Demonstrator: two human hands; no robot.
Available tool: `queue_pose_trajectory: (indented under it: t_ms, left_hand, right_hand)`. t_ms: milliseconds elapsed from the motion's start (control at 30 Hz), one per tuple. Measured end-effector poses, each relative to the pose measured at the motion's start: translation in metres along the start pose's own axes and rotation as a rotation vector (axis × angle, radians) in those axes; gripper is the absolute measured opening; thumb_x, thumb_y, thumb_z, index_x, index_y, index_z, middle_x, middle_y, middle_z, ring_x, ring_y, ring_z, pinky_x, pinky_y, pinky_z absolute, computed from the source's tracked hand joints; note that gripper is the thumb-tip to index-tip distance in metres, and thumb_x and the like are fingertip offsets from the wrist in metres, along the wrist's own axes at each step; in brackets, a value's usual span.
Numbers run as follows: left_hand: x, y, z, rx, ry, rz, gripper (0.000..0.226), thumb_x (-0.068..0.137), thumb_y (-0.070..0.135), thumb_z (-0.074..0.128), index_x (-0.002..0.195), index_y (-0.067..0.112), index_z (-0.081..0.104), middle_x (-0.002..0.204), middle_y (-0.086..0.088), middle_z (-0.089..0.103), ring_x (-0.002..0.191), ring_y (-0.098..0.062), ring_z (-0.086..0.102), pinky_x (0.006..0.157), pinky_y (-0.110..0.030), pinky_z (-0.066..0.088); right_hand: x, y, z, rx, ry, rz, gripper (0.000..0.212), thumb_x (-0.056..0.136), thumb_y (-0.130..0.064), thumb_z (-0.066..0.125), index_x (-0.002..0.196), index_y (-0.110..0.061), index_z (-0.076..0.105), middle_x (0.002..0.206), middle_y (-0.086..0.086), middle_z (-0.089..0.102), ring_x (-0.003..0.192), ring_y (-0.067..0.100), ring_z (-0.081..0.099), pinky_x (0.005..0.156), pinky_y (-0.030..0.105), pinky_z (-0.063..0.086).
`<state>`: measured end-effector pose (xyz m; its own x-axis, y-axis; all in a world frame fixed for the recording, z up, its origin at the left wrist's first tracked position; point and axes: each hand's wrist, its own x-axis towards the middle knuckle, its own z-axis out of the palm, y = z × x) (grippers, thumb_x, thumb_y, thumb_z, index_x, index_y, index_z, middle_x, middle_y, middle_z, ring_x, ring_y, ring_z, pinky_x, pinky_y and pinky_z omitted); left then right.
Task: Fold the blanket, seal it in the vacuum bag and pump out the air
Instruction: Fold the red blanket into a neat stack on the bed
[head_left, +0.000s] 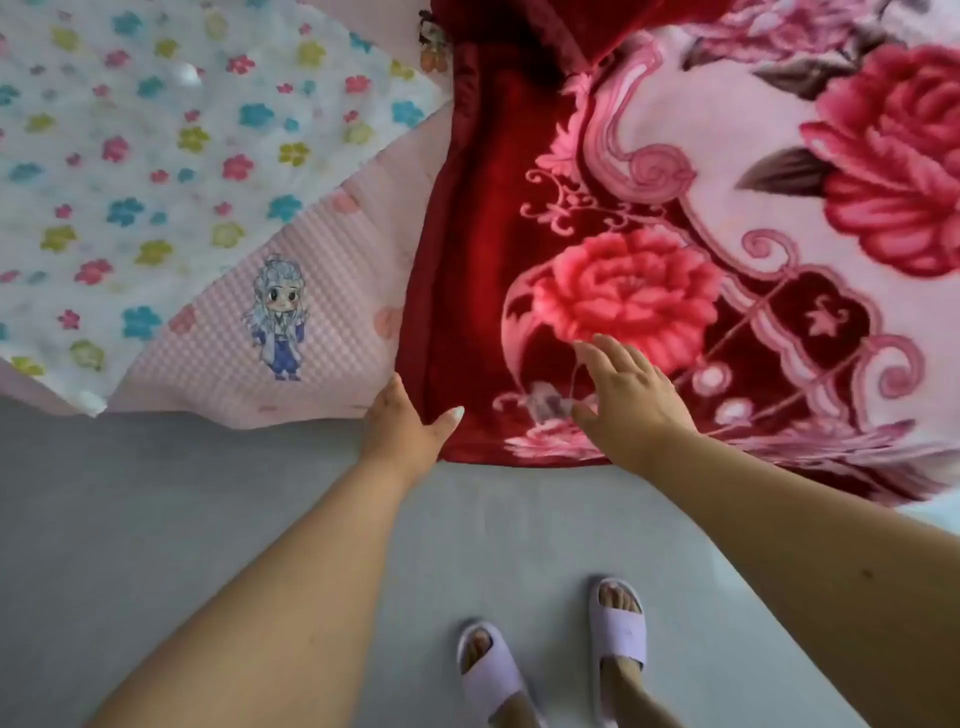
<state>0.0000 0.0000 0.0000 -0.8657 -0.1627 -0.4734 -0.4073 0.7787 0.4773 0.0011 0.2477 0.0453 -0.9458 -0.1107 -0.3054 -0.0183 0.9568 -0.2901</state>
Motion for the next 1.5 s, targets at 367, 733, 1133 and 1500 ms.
queue_pose_trajectory:
  t_ms: [367,733,1133,1500]
  left_hand:
    - [0.03,0.006,0.046,-0.686,-0.055,0.044,0.02,0.074,0.026,0.082,0.088,0.027,0.068,0.083,0.015,0.072,0.079,0.003,0.067,0.07,-0.015,0.051]
    - [0.003,0.004,0.037,-1.23,-0.61,-0.249,0.023,0.083,0.01,0.059,0.103,0.008,0.07,0.097,-0.011,0.074,0.085,-0.024,0.072,0.077,-0.036,0.059]
    - [-0.015,0.003,-0.028,-1.354,-0.486,-0.1,0.053,0.075,0.047,0.066,0.114,0.012,0.07,0.117,-0.008,0.069,0.108,-0.019,0.066,0.089,-0.034,0.054]
    - [-0.008,-0.011,-0.003,-0.859,-0.119,0.036,0.012,0.084,0.026,0.073,0.095,0.021,0.071,0.092,0.005,0.075,0.09,-0.015,0.071,0.085,-0.037,0.057]
  right_hand:
    - [0.026,0.003,0.062,-0.096,0.068,-0.073,0.075,0.086,-0.067,0.014,0.151,-0.033,-0.002,0.16,-0.004,0.0,0.146,0.016,-0.01,0.116,0.04,-0.013]
    - [0.008,-0.015,0.056,0.174,0.182,-0.046,0.065,0.094,-0.054,0.034,0.149,-0.022,0.025,0.156,-0.001,0.024,0.146,0.016,0.011,0.118,0.036,0.004]
    - [0.049,-0.069,0.007,0.367,0.075,0.124,0.029,0.087,-0.04,0.063,0.091,-0.013,0.054,0.076,0.003,0.062,0.08,0.027,0.064,0.06,0.018,0.041]
    - [0.042,-0.073,0.027,0.385,0.396,0.101,0.034,0.087,-0.042,0.058,0.114,-0.021,0.053,0.115,0.006,0.052,0.109,0.028,0.049,0.087,0.038,0.042]
